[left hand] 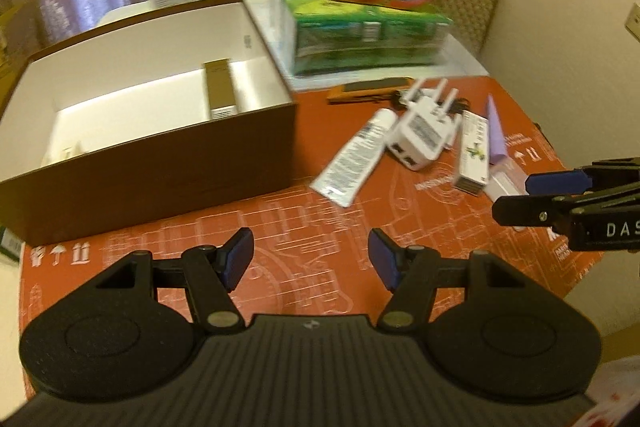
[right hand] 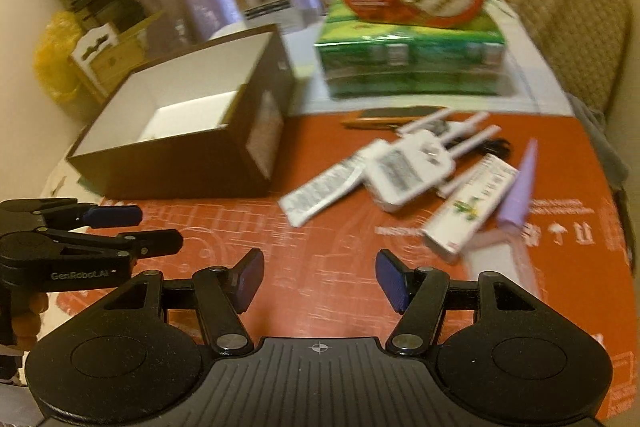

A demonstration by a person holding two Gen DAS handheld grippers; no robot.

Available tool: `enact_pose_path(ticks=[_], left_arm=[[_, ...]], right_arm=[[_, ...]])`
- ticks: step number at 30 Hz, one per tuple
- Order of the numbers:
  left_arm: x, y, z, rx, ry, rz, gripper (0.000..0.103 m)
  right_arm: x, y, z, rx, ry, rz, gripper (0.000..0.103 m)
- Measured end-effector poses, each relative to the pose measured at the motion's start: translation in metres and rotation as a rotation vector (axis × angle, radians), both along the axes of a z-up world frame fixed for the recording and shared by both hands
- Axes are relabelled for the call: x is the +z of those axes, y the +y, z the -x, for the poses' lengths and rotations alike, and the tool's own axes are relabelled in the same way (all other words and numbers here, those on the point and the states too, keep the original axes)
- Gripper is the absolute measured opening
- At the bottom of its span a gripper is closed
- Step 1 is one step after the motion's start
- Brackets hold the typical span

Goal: Organize rigid objects
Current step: 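Withdraw both open tools from the brown box back over the table items, then grasp the clear plastic case with the right tool while the left tool grasps the white wireless repeater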

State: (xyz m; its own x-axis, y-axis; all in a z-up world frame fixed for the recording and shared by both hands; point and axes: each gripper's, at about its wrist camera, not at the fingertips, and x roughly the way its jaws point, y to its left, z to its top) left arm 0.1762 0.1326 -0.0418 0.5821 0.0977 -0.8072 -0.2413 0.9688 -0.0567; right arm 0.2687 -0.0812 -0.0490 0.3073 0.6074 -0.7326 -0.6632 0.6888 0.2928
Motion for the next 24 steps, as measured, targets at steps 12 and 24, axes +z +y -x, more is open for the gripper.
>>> enact_pose_path(ticks=[12, 24], left_arm=[[-0.013, -0.045, -0.043, -0.177, 0.006, 0.008, 0.059], [-0.03, -0.074, -0.084, -0.287, -0.003, -0.009, 0.059]], right_arm=[[-0.014, -0.065, -0.012, -0.186, -0.006, 0.044, 0.06], [-0.037, -0.082, -0.029, -0.246, -0.061, 0.101, 0.06]])
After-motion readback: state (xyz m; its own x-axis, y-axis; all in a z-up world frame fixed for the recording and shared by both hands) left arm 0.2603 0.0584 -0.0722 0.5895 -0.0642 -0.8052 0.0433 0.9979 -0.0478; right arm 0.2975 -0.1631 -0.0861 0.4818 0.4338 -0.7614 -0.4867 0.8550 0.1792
